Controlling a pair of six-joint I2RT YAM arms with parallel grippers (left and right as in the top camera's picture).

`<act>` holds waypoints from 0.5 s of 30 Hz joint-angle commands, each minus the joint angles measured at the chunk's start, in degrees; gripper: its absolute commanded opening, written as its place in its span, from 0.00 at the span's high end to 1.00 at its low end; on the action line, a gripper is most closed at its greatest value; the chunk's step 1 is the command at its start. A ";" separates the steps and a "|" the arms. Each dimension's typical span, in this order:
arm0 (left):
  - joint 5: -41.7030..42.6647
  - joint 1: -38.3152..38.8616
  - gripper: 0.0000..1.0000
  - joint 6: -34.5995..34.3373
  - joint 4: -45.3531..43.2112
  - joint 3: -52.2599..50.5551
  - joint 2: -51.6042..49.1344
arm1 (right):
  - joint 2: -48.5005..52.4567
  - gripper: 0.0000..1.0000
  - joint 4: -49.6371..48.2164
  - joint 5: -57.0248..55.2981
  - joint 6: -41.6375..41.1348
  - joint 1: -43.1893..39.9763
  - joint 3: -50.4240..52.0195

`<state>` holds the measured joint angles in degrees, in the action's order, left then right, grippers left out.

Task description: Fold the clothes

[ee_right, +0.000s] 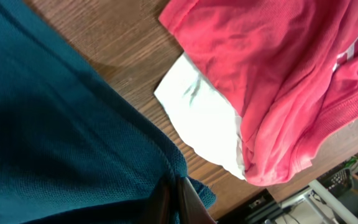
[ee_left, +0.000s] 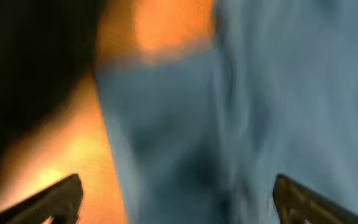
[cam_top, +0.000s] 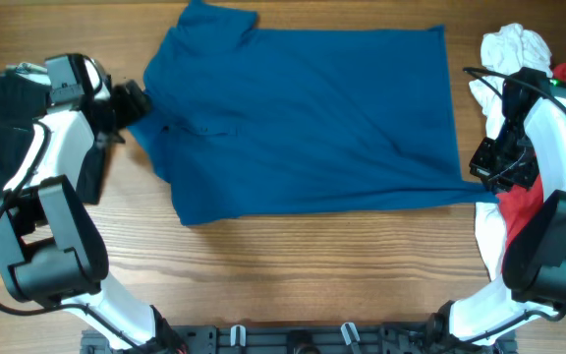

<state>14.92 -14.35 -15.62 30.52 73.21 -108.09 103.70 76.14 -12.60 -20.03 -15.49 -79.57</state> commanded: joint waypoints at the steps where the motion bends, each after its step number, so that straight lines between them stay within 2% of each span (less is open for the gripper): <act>1: 4.55 0.02 0.00 0.35 15.54 0.20 2.60 | -1.51 0.96 -0.09 -0.42 0.50 -0.13 0.37; 3: 2.01 -0.17 0.00 -0.98 25.24 0.00 2.64 | -1.51 0.96 -0.09 -0.39 0.52 -0.13 0.37; 5: 1.75 -0.04 0.00 -1.40 26.95 -1.38 2.67 | -1.51 0.96 -0.11 -0.39 0.52 -0.13 0.37; 6: 1.75 -0.02 0.00 -1.38 25.40 -3.15 2.64 | -1.51 0.96 -0.26 -0.33 0.50 -0.13 0.37; 12: 0.24 -0.46 0.17 -2.27 18.01 -5.70 2.64 | -1.51 0.96 -0.31 0.72 1.03 -0.13 0.37; 15: -0.68 -0.46 0.18 -4.57 17.77 -5.84 2.64 | -1.51 0.95 -0.28 0.72 1.01 -0.13 0.37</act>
<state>15.73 -14.37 -18.00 48.56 67.99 -106.59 103.70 75.96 -12.21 -19.62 -15.49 -79.57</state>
